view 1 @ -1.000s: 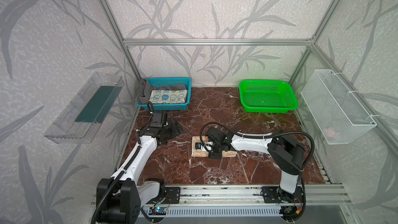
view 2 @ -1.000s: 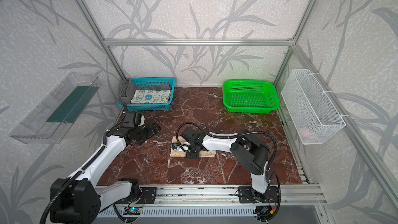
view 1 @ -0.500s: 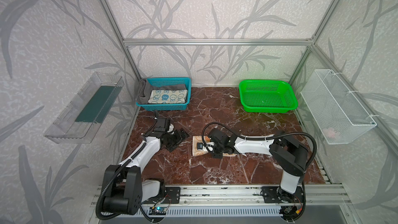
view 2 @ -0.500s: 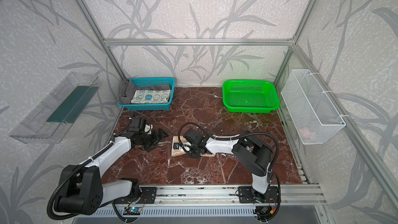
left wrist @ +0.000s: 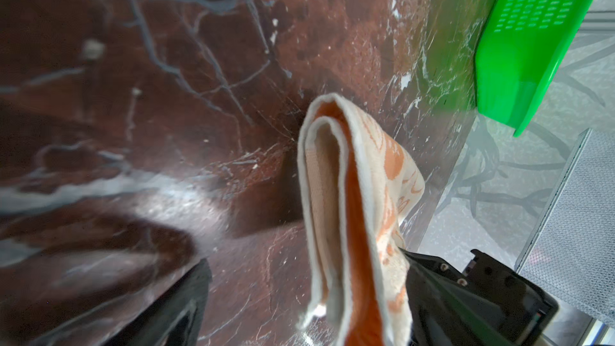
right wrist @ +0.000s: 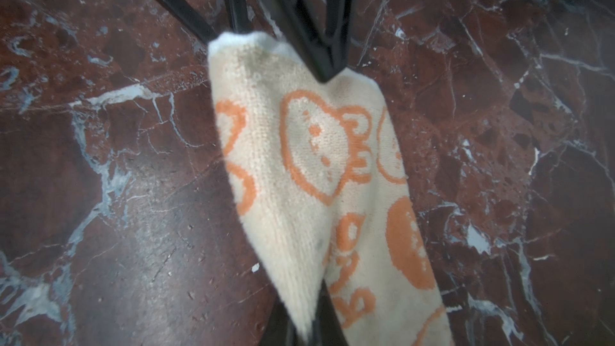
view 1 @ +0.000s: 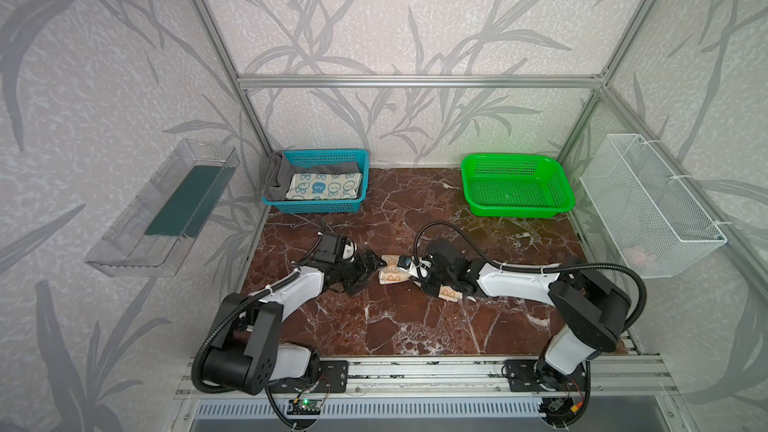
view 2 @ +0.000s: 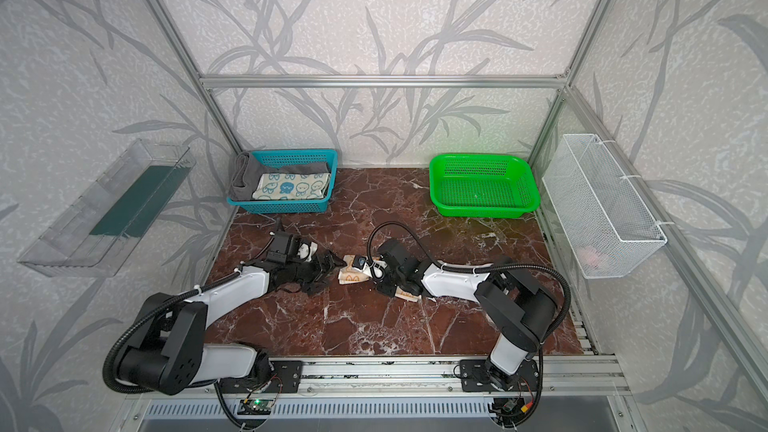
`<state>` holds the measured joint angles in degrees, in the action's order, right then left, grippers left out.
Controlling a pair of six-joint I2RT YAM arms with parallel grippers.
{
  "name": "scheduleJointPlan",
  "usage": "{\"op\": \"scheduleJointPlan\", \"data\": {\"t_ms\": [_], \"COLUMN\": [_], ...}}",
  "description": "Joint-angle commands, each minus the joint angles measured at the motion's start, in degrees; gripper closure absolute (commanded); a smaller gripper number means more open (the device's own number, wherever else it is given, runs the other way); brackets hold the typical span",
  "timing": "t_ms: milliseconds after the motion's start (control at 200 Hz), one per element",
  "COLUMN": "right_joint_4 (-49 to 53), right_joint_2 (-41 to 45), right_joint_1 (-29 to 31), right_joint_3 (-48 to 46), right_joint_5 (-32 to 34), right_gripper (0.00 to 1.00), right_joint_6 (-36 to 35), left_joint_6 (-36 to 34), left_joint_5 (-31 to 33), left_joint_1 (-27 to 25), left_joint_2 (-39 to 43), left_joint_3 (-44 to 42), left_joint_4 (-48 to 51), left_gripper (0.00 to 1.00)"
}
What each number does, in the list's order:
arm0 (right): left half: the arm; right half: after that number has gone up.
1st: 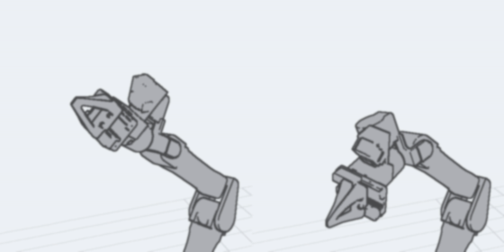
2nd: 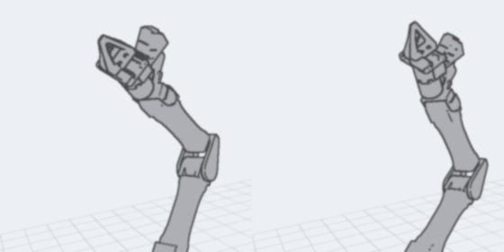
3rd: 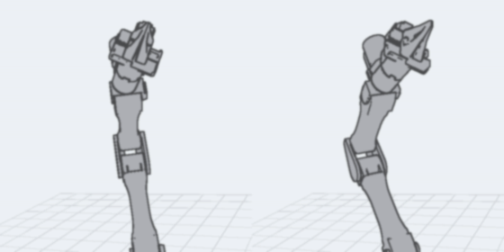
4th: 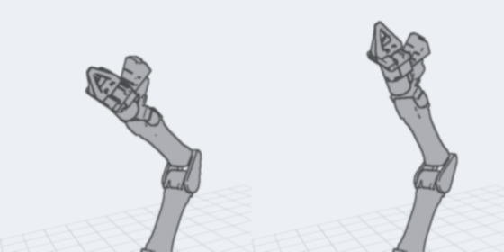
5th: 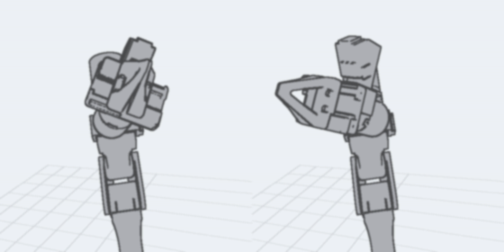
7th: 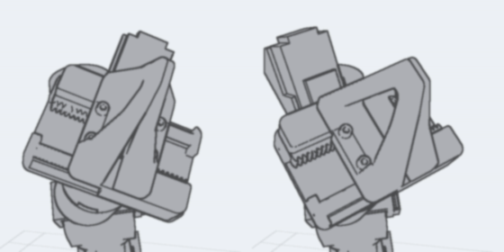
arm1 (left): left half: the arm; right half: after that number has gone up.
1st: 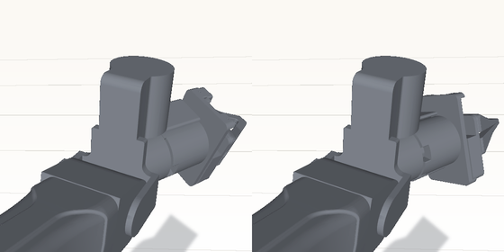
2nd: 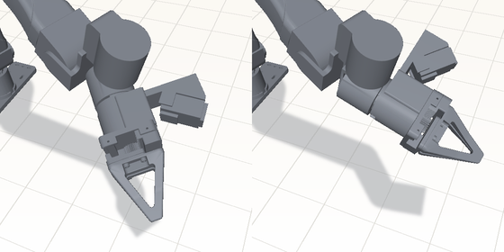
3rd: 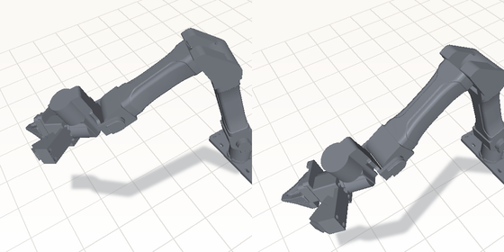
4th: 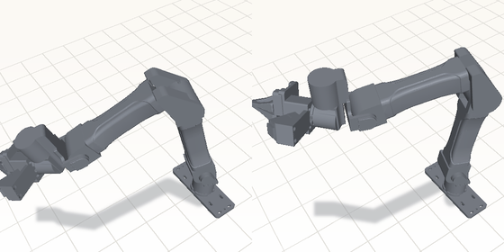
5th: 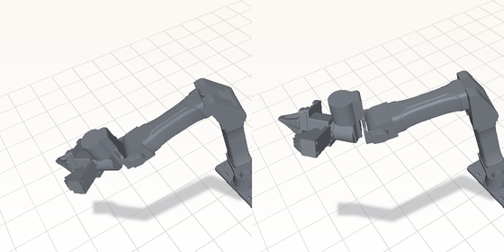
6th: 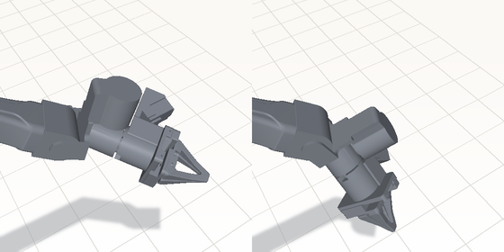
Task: Fold and stack the towels
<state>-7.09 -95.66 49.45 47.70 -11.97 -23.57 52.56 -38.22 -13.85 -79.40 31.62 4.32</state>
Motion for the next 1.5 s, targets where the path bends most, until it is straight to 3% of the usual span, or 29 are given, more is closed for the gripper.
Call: {"op": "scheduleJointPlan", "data": {"t_ms": [0, 150, 225, 470, 510, 540, 595, 690, 740, 770, 790, 970, 1120, 1300, 1495], "right_joint_4": [-2.40, -2.72, -2.84, -2.53, -2.19, -2.15, -2.70, -2.88, -2.86, -2.75, -2.59, -4.67, -7.87, -6.54, -5.45], "right_joint_2": [1.35, 1.50, 1.30, 0.30, 0.50, 0.79, 1.91, 4.56, 6.23, 7.24, 7.88, 14.16, 20.23, 25.10, 26.57], "right_joint_1": [-0.23, -0.49, -0.62, -0.78, -0.84, -0.84, -0.77, -0.78, -0.79, -0.84, -0.79, -0.81, -0.77, -0.79, -0.84], "right_joint_3": [-0.64, -1.07, -1.16, -0.62, -0.59, -0.67, -1.58, -3.32, -4.21, -4.68, -5.12, -9.52, -13.85, -15.88, -16.31], "right_joint_5": [-2.27, -2.52, -2.95, -2.95, -2.78, -2.65, -2.70, -2.95, -2.67, -2.45, -2.45, 0.14, 3.01, 4.54, 6.67], "right_gripper": [1.00, 1.00, 1.00, 1.00, 0.89, 0.73, 0.53, 0.41, 0.29, 0.07, 0.00, 0.01, 0.01, 0.01, 0.01], "right_joint_6": [1.07, 1.49, 1.60, 2.25, 2.39, 2.54, 2.98, 3.68, 4.79, 5.56, 6.25, 15.22, 20.74, 20.63, 20.41], "left_joint_6": [5.24, 7.01, 7.55, 5.35, 3.82, 2.19, -1.44, -9.20, -13.25, -15.71, -17.39, -31.13, -41.45, -48.89, -53.42], "left_joint_5": [-2.08, -3.17, -3.53, -3.27, -2.83, -2.46, -1.63, -0.50, -0.01, 0.39, 0.55, 2.03, 7.02, 12.04, 19.28], "left_joint_1": [-1.21, -2.71, -3.16, -3.20, -3.16, -3.12, -3.03, -2.90, -2.85, -2.85, -2.77, -2.77, -2.76, -1.61, 3.07], "left_joint_2": [-2.93, -5.66, -6.31, -6.75, -6.64, -6.63, -6.94, -8.56, -9.87, -11.01, -11.78, -20.84, -29.43, -39.74, -50.78], "left_joint_3": [-1.62, -1.38, -1.38, 0.77, 2.14, 3.53, 6.96, 14.93, 19.64, 22.45, 24.63, 41.75, 58.10, 79.11, 101.34], "left_joint_4": [-9.86, -13.68, -14.55, -10.83, -8.49, -6.36, -2.02, 6.03, 9.61, 11.74, 13.05, 22.50, 31.02, 40.75, 53.75], "left_gripper": [0.07, 0.12, 0.21, 0.85, 0.93, 1.00, 1.00, 1.00, 1.00, 1.00, 1.00, 1.00, 1.00, 1.00, 1.00]}}
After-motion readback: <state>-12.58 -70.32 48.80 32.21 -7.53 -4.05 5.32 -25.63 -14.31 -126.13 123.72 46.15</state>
